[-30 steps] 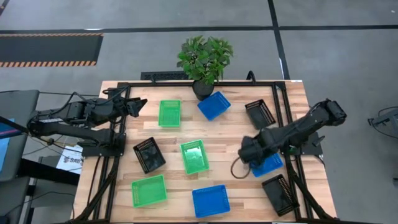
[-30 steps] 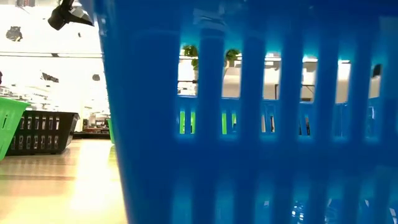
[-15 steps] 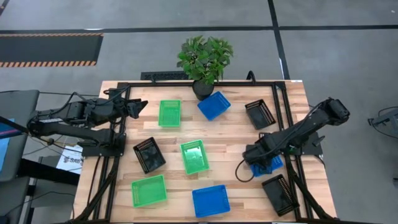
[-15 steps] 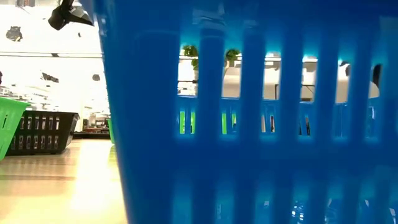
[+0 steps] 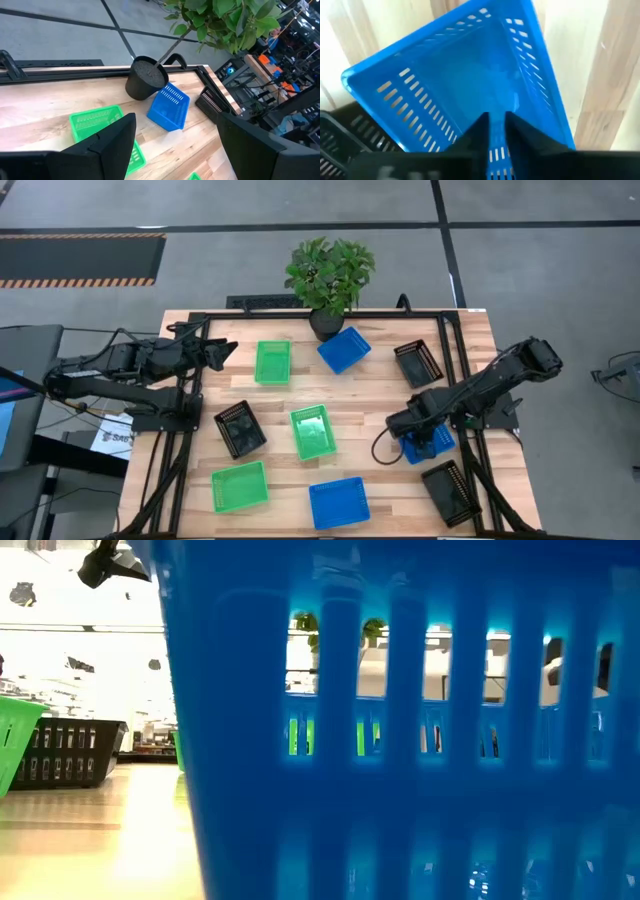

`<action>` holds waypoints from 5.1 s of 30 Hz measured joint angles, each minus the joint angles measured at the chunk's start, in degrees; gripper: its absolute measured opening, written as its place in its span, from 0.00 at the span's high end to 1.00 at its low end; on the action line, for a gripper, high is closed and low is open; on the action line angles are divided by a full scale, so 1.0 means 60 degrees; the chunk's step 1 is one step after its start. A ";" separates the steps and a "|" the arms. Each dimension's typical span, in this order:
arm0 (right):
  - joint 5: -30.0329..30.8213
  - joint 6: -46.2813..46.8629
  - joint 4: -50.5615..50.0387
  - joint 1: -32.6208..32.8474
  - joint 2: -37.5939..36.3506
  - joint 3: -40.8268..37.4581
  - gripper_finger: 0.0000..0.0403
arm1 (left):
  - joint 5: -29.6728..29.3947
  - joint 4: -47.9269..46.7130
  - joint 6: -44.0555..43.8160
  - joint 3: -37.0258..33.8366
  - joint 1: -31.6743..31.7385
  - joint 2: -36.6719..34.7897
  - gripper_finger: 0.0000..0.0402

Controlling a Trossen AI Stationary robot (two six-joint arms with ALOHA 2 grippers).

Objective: Stack baskets by color
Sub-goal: Stack the right blue basket on the top blue basket, then stack the bottom right black basket on the top right black basket

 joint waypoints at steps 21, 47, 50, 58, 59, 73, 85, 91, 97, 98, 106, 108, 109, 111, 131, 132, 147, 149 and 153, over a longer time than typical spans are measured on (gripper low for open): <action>0.1483 -0.0567 0.0558 0.0391 -0.1515 0.0974 0.80 | -0.0161 0.0010 -0.0047 0.0000 0.0000 0.0000 0.34; 0.0713 -0.0875 0.1347 -0.0790 -0.1402 -0.1545 0.96 | -0.0321 0.0014 -0.0003 0.0000 0.0000 0.0000 0.33; 0.0494 -0.0040 0.1484 -0.0994 -0.1427 -0.1512 0.96 | -0.0325 0.0014 -0.0004 0.0000 0.0000 0.0000 0.33; 0.0562 0.2099 0.1772 -0.1929 -0.1825 -0.0747 0.98 | -0.0456 0.0017 -0.0007 0.0000 0.0000 0.0000 0.33; 0.0569 0.2507 0.1947 -0.2113 -0.1925 -0.0694 0.98 | -0.0456 0.0017 -0.0007 0.0000 0.0000 0.0000 0.33; 0.5201 1.0676 0.6883 -0.4007 -0.2850 -0.0601 0.99 | -0.0684 0.0021 -0.0340 0.0000 0.0000 0.0000 0.34; 0.6821 1.3804 0.9538 -0.4087 -0.0416 -0.0603 0.99 | -0.0723 0.0028 -0.0430 0.0000 0.0000 -0.0004 0.34; 0.6837 1.4900 1.0457 -0.4026 0.0741 -0.0605 0.95 | -0.0727 0.0028 -0.0430 0.0000 0.0000 -0.0004 0.34; 0.7122 1.5635 1.0411 -0.3974 0.1286 -0.0609 0.96 | -0.0791 0.0028 -0.0430 0.0000 0.0000 -0.0004 0.34; 0.7133 1.5639 1.0363 -0.3974 0.1278 -0.0612 0.96 | -0.0789 0.0027 -0.0430 0.0000 0.0000 -0.0004 0.34; 0.7129 1.5624 1.0275 -0.4012 0.1315 -0.0601 0.88 | -0.0743 0.0028 -0.0430 0.0000 0.0000 -0.0004 0.34; 0.7125 1.5632 1.0091 -0.4057 0.1315 -0.0605 0.86 | -0.0747 0.0028 -0.0430 0.0000 0.0000 -0.0004 0.34; 0.7125 1.5625 1.0024 -0.4086 0.1315 -0.0605 0.86 | -0.0746 0.0028 -0.0430 0.0000 0.0000 -0.0005 0.34; 0.7125 1.5513 0.9870 -0.4143 0.1315 -0.0605 0.85 | -0.0743 0.0028 -0.0430 0.0000 0.0000 -0.0004 0.34; 0.7107 1.3465 1.0196 -0.4452 0.1052 -0.0612 0.46 | -0.0977 0.0025 -0.0399 0.0000 0.0000 -0.0004 0.33; 0.7104 1.3111 1.0293 -0.4481 0.0942 -0.0600 0.44 | -0.0977 0.0025 -0.0397 0.0000 0.0000 -0.0004 0.33; 0.2955 0.7852 0.5993 -0.4235 -0.3132 -0.0594 0.44 | -0.0876 0.0021 -0.0415 0.0000 0.0000 -0.0004 0.33; 0.1851 0.7829 0.4638 -0.3744 -0.3407 -0.0597 0.45 | -0.0762 0.0021 -0.0408 0.0000 0.0004 -0.0004 0.33; -0.0142 0.8018 0.2396 -0.2181 -0.3564 -0.0601 0.45 | -0.0647 0.0008 -0.0404 0.0000 0.0000 -0.0004 0.33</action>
